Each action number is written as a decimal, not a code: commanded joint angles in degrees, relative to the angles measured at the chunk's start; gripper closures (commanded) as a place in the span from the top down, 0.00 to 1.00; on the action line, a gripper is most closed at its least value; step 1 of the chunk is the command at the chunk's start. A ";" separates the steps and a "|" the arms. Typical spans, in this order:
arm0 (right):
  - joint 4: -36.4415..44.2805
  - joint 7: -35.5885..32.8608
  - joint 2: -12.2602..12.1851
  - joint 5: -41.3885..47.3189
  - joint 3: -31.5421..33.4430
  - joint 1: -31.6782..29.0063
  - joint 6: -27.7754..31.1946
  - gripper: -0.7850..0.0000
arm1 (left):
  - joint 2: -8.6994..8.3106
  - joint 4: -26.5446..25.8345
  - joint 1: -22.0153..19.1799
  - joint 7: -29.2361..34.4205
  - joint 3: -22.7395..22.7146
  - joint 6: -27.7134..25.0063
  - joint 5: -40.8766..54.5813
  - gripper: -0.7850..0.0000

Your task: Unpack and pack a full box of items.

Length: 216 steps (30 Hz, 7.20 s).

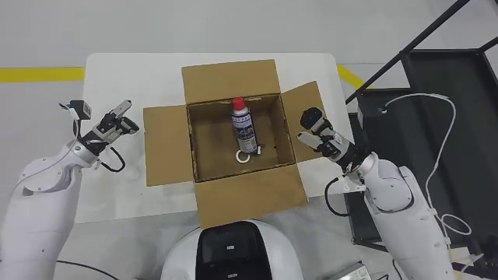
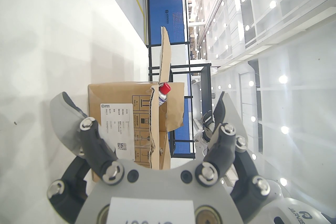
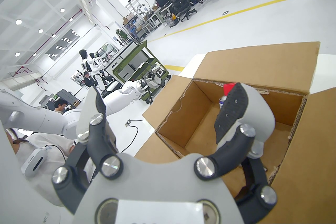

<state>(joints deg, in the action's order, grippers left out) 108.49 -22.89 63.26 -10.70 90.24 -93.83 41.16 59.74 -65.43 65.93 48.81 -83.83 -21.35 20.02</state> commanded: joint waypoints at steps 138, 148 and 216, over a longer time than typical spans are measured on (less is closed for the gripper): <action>-10.03 -15.35 -1.01 9.51 -7.59 4.26 -10.39 1.00 | -0.37 -4.06 -0.05 5.61 -5.03 -4.64 3.04 1.00; -26.41 -15.38 0.21 9.10 -14.41 21.95 -3.44 1.00 | -1.85 -6.74 3.02 19.84 -8.08 -4.64 6.92 1.00; -60.07 -23.40 8.18 26.96 -25.60 47.25 16.84 1.00 | -5.16 -17.90 11.83 24.92 -11.37 -4.23 6.77 1.00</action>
<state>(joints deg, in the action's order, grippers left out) 46.50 -46.29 71.81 16.86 64.30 -45.53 58.00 54.62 -83.25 77.69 73.95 -95.17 -25.58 26.92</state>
